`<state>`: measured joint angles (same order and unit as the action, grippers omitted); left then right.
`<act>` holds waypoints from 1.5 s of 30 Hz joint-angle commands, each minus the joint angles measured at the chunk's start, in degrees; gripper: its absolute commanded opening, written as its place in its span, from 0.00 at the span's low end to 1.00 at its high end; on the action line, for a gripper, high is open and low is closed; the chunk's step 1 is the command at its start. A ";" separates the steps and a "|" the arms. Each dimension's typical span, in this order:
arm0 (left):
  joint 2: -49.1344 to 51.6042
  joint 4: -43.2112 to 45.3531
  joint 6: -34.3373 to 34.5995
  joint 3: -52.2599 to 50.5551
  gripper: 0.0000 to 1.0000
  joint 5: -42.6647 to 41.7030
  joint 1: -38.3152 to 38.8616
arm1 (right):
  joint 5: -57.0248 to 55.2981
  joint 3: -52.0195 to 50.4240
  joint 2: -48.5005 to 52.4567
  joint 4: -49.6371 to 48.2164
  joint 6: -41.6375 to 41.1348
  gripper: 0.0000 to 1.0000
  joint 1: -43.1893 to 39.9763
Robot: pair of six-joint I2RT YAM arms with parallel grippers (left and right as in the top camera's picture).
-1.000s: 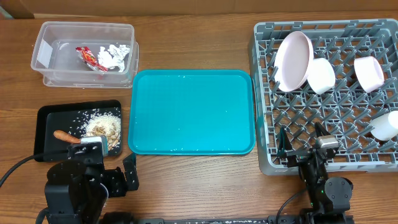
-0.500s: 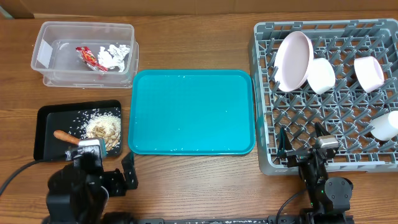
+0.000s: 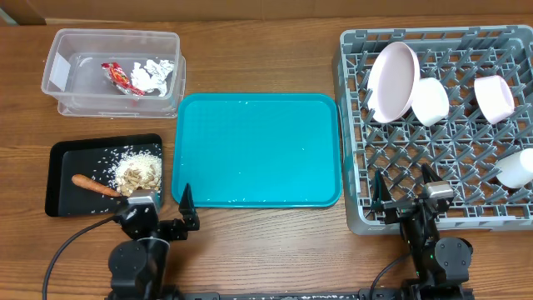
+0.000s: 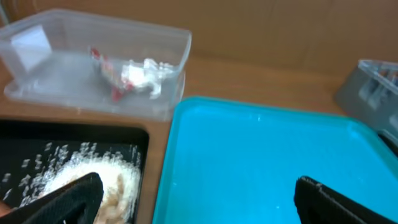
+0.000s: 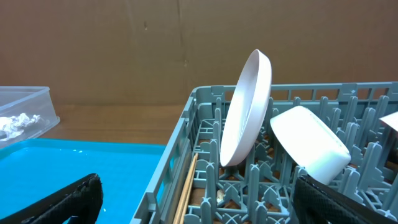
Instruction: Sort waste into correct bins and load items into the dishwasher
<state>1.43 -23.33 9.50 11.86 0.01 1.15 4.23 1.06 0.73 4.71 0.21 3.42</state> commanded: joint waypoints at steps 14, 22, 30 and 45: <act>-1.25 18.95 -5.03 -11.58 1.00 -0.98 0.74 | 0.11 -0.61 -0.57 -0.28 -0.22 1.00 -0.17; -1.18 18.93 -5.05 -11.58 1.00 -0.92 0.70 | 0.09 -0.61 -0.57 -0.28 -0.22 1.00 -0.17; -1.18 18.91 -5.05 -11.58 1.00 -0.92 0.70 | 0.09 -0.61 -0.57 -0.28 -0.22 1.00 -0.17; -1.18 18.91 -5.05 -11.58 1.00 -0.92 0.70 | 0.11 -0.61 -0.57 -0.28 -0.22 1.00 -0.17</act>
<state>0.84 -4.45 5.54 0.49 -0.23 1.52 4.25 1.06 0.73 4.73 0.21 3.40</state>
